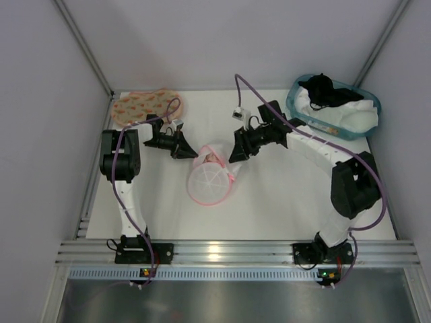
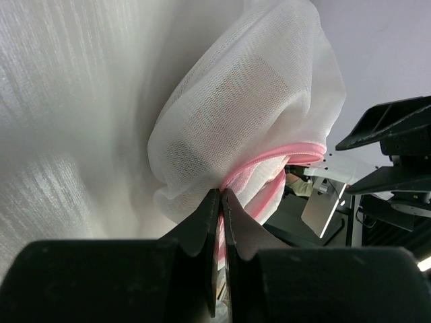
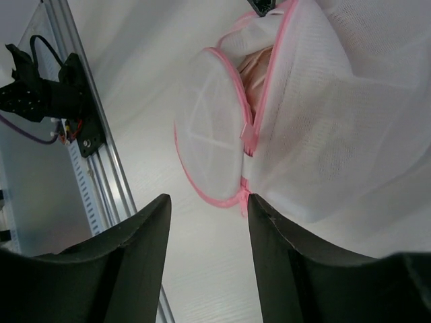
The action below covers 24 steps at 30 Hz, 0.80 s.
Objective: Place the bra in the laundry bag and zip it closed
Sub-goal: Pick up the laundry bag at the center of the board.
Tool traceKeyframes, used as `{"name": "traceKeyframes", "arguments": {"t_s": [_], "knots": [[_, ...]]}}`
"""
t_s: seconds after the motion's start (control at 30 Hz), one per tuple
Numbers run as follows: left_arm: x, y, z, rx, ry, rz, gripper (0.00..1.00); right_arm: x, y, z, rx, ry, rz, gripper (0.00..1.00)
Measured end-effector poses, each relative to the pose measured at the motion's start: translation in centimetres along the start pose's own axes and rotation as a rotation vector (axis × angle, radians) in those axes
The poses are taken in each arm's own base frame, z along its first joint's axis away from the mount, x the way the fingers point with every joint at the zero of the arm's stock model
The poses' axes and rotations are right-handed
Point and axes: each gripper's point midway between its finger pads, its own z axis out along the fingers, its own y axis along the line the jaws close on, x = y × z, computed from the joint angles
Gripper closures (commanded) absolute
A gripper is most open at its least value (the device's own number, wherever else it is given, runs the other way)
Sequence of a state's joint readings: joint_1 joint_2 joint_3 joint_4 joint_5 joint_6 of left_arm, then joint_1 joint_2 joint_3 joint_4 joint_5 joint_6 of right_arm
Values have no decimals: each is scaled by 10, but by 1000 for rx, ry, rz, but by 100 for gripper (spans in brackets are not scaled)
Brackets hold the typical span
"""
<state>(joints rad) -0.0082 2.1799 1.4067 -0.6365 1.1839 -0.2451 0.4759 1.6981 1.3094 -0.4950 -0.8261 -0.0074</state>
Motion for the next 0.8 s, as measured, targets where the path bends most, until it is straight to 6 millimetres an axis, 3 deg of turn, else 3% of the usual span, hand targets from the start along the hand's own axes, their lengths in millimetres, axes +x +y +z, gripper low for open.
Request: {"name": "traceKeyframes", "arguments": {"t_s": [0.27,0.43,0.5,0.6,0.63,0.7,0.8], "knots": [[0,1,0,-4,-1,7,87,9,-11,43,78,68,-43,46],[0,2,0,-7,-2,11,83,-2,-11,56,117,69,-91,47],[0,2,0,-8,-1,13,79,-7,-10,61,126,68,-114,53],[4,4,0,-17,-1,20,68,-8,-12,67,138,73,-133,75],[6,4,-1,-22,-2,28,65,-8,-14,68,143,74,-136,87],[9,2,-3,-27,-1,48,62,-6,-18,69,153,82,-140,98],[15,-5,-9,-35,0,90,57,-5,-20,69,163,85,-142,100]]}}
